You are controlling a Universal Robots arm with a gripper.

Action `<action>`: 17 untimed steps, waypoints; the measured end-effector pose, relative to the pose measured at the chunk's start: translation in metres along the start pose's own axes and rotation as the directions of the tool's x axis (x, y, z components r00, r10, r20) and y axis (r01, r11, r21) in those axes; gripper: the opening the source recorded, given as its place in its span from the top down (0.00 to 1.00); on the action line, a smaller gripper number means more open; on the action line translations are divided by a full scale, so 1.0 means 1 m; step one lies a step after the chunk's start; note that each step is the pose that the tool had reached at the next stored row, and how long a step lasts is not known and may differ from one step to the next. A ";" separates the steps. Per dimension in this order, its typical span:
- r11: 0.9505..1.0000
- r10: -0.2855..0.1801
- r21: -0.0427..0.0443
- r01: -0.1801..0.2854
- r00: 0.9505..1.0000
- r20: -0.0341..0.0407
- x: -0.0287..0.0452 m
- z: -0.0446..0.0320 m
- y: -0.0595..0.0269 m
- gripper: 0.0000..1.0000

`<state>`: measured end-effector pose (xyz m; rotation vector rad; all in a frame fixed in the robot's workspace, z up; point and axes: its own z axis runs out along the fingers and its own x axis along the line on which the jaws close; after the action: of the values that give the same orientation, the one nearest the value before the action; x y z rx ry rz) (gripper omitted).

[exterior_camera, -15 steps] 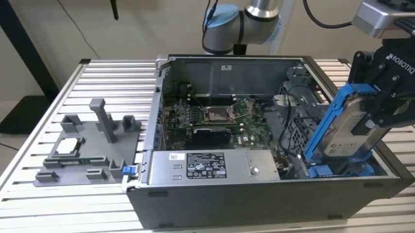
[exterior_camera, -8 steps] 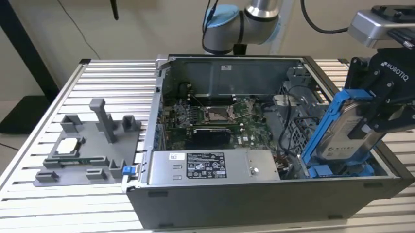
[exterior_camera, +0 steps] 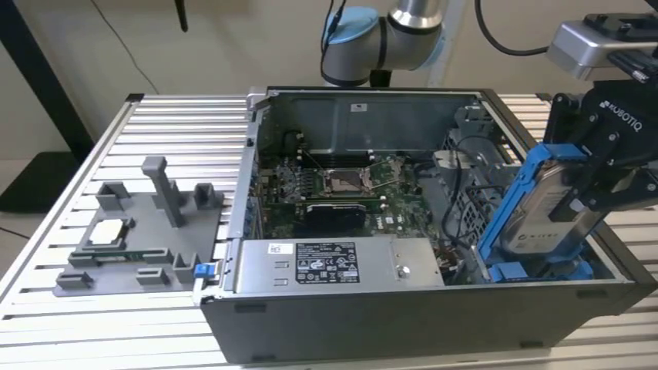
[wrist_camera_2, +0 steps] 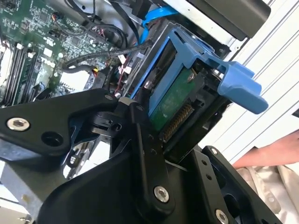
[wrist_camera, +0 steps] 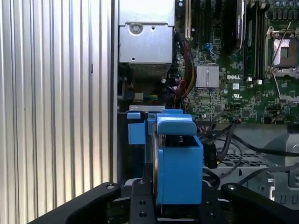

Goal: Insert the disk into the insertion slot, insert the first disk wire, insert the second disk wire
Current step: 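Insert the disk into the insertion slot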

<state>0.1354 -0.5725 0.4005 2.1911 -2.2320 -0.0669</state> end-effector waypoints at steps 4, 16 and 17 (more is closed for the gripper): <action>1.000 0.000 0.000 0.000 1.000 0.000 -0.0009 0.0033 -0.0001 1.00; 1.000 0.000 -0.001 0.000 1.000 0.000 -0.0022 0.0167 -0.0006 1.00; 1.000 0.000 -0.001 0.000 1.000 0.001 -0.0022 0.0168 -0.0006 1.00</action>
<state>0.1354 -0.5700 0.3838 2.1907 -2.2317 -0.0688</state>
